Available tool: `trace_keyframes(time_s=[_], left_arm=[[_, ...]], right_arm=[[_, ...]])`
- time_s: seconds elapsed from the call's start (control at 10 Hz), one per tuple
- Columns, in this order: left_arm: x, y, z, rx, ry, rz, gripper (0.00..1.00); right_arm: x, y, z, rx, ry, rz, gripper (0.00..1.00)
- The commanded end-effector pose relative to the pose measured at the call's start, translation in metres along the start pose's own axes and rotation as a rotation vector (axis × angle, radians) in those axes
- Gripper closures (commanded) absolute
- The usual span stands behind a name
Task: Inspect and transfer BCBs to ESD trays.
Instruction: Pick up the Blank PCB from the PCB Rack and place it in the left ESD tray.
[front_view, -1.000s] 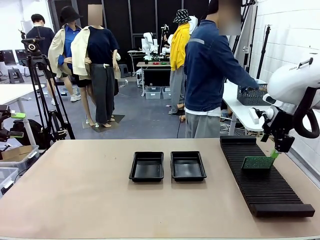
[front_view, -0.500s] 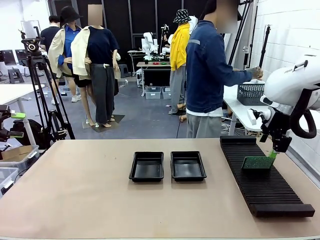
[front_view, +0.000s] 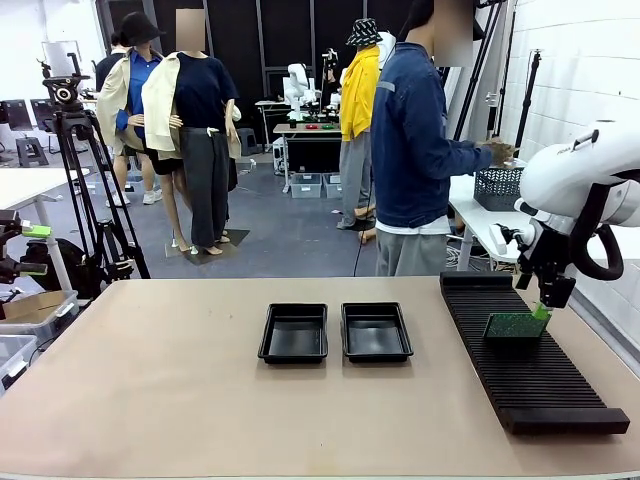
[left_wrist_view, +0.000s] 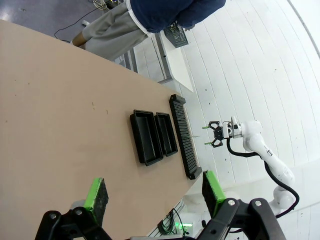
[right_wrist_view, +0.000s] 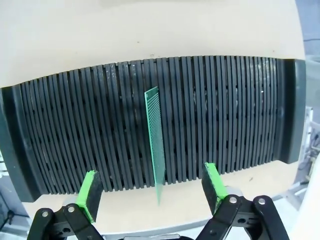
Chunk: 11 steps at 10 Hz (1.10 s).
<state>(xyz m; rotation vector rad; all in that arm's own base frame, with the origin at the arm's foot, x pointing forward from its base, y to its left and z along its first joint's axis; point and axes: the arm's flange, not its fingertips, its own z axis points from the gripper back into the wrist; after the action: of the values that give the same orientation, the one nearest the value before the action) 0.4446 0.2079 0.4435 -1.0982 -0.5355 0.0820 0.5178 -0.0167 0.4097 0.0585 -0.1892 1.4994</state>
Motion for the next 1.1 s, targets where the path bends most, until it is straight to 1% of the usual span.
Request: trace_keyframes(time_s=[0.0,0.5,0.8,0.9,1.0], left_arm=[[0.0,-0.002,0.002,-0.011,-0.002,0.007,0.0],[0.0,-0.002,0.002,-0.011,-0.002,0.007,0.0],[0.0,-0.002,0.002,-0.011,-0.002,0.007,0.0],[0.0,-0.002,0.002,-0.011,-0.002,0.007,0.0],[0.0,-0.002,0.002,-0.011,-0.002,0.007,0.0]], right_arm=[[0.002,-0.01,-0.008,-0.006,-0.004,-0.02,0.0],[-0.002,-0.024,-0.038,0.017,-0.025,-0.05,0.0],[-0.004,-0.03,-0.043,0.001,-0.048,-0.07,0.0],[-0.004,-0.031,-0.044,0.003,-0.044,-0.071,0.05],[-0.004,-0.032,-0.043,0.004,-0.039,-0.07,0.16]])
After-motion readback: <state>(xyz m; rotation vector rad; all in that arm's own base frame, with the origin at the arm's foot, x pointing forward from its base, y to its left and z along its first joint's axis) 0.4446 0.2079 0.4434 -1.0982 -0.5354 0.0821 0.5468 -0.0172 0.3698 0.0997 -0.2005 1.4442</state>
